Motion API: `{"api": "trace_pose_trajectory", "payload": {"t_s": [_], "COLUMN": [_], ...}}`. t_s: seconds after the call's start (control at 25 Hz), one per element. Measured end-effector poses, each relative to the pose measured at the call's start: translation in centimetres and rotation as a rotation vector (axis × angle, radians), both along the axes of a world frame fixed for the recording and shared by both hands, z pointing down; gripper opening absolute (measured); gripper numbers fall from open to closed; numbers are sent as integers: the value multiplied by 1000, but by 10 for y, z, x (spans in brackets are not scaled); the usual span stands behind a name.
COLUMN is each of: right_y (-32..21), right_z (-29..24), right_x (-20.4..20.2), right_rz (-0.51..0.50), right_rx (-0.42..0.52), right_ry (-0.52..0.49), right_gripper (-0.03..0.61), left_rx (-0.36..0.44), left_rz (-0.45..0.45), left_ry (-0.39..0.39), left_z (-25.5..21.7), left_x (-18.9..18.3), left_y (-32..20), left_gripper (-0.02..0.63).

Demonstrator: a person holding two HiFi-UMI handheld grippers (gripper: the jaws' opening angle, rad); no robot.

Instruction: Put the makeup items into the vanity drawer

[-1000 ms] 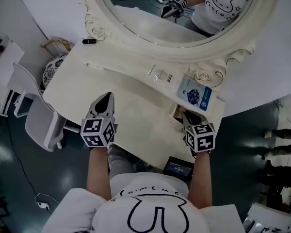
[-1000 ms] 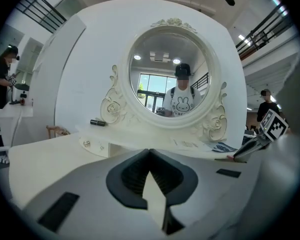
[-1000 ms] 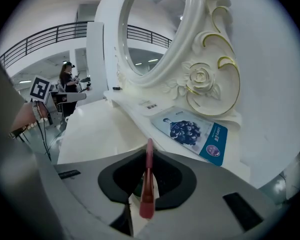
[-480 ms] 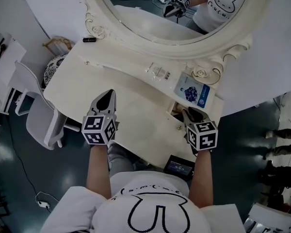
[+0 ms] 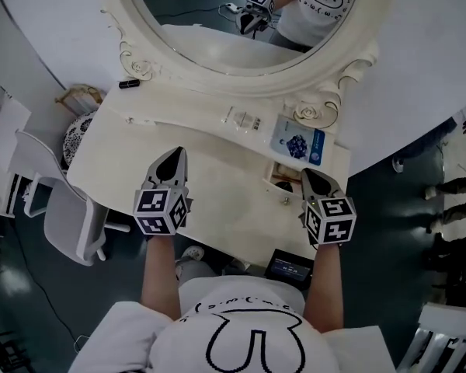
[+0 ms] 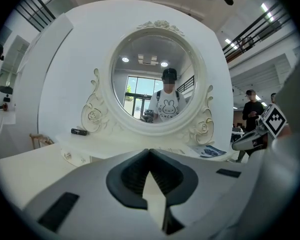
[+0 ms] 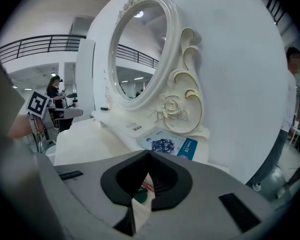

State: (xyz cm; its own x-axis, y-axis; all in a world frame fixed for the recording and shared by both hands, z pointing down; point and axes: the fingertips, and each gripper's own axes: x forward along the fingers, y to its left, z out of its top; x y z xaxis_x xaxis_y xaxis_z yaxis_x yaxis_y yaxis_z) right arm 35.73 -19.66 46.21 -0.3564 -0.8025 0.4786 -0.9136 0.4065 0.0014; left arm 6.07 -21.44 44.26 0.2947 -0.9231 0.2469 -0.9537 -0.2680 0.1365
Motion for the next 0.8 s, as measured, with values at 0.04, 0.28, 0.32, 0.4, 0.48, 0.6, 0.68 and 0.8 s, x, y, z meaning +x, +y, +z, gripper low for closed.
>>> {"api": "trace_pose_trajectory", "payload": {"t_s": [0.04, 0.28, 0.32, 0.4, 0.48, 0.6, 0.68, 0.8], "right_y": [1, 13, 16, 20, 25, 31, 36, 47], "right_z": [-4, -22, -23, -26, -28, -30, -32, -36], "right_x": [1, 1, 0, -2, -6, -14, -19, -25], "right_rz": [21, 145, 164, 201, 235, 283, 324, 391], "right_rx": [13, 76, 79, 84, 90, 99, 115, 147], "right_ry": [-7, -70, -69, -68, -68, -71, -72, -72], "right_gripper": [-12, -12, -12, -12, -12, -12, -12, -12], "left_rx": [3, 9, 11, 17, 21, 23, 24, 27], "left_rz": [14, 105, 119, 148, 173, 208, 238, 287], "left_ry": [3, 7, 7, 4, -1, -9, -19, -27], "left_z": [-1, -5, -7, -11, -15, -18, -19, -21], "left_x": [1, 1, 0, -3, -8, -17, -22, -28], "left_y": [-2, -15, -17, -21, -23, -26, -26, -26], "left_gripper": [8, 8, 8, 8, 8, 8, 8, 8]}}
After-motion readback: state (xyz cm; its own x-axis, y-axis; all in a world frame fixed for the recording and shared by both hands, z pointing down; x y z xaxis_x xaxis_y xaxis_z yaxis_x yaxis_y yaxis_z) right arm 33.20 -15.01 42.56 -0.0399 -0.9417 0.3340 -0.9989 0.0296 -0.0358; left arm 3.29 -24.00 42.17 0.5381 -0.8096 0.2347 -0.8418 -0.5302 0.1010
